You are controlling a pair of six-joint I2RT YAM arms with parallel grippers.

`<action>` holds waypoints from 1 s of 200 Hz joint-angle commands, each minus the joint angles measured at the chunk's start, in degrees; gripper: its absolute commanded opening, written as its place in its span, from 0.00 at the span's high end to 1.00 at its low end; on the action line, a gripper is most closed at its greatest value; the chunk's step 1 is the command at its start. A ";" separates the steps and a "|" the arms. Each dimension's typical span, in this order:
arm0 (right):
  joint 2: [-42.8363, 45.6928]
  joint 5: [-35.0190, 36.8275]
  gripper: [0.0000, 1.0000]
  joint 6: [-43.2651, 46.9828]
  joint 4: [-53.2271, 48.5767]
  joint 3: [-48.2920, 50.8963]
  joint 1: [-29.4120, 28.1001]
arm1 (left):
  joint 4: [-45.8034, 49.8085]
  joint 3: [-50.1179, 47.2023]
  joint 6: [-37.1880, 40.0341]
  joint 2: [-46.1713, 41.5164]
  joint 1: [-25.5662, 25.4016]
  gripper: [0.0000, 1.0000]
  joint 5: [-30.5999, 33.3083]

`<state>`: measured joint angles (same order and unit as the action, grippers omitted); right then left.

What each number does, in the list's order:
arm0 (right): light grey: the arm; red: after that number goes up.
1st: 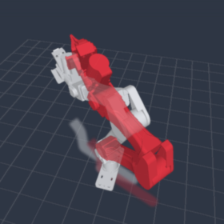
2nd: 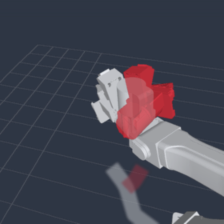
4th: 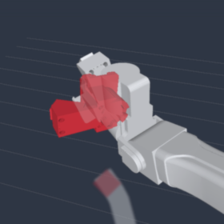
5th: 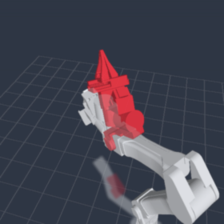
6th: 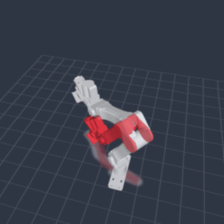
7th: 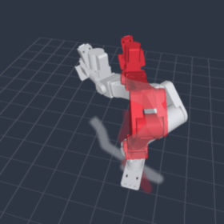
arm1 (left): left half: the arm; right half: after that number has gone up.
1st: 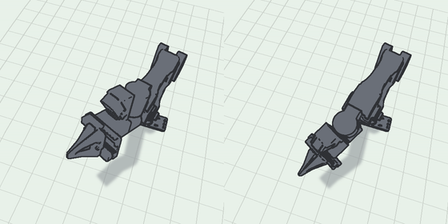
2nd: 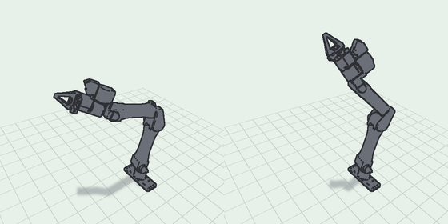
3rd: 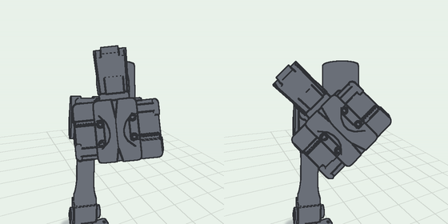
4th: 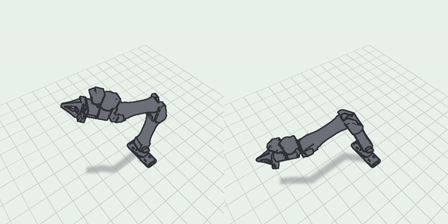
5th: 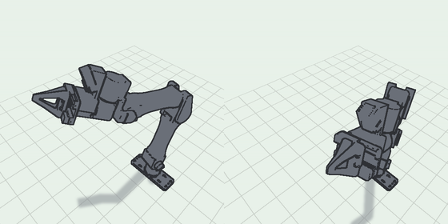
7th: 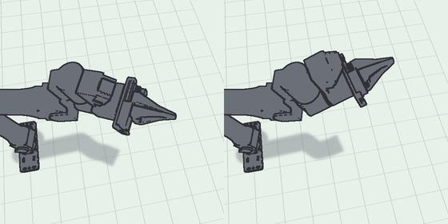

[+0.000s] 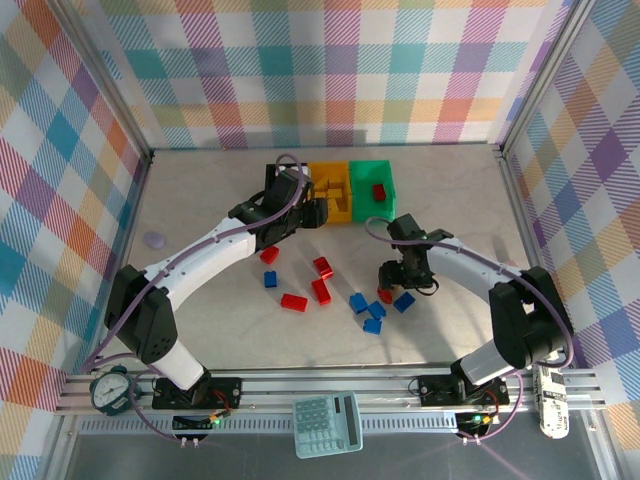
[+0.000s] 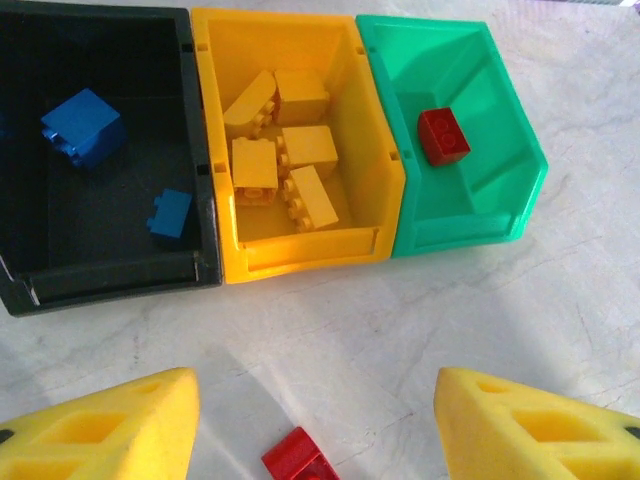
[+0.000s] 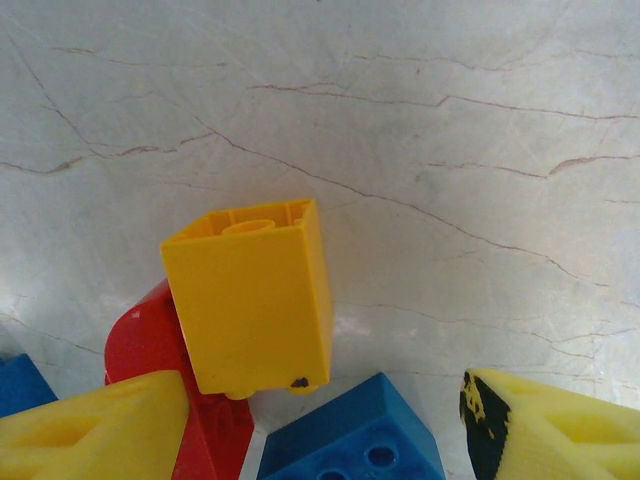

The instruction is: Sort the legos into containers by color

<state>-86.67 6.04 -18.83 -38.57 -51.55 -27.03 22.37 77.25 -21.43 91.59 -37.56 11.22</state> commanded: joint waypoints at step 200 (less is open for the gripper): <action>-6.08 -0.24 0.34 1.64 -1.62 -8.12 -0.42 | 2.33 -0.40 0.69 -4.32 -0.52 0.37 1.84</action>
<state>-92.09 5.15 -17.10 -38.85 -59.00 -27.07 23.90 77.10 -21.39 88.86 -37.76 12.64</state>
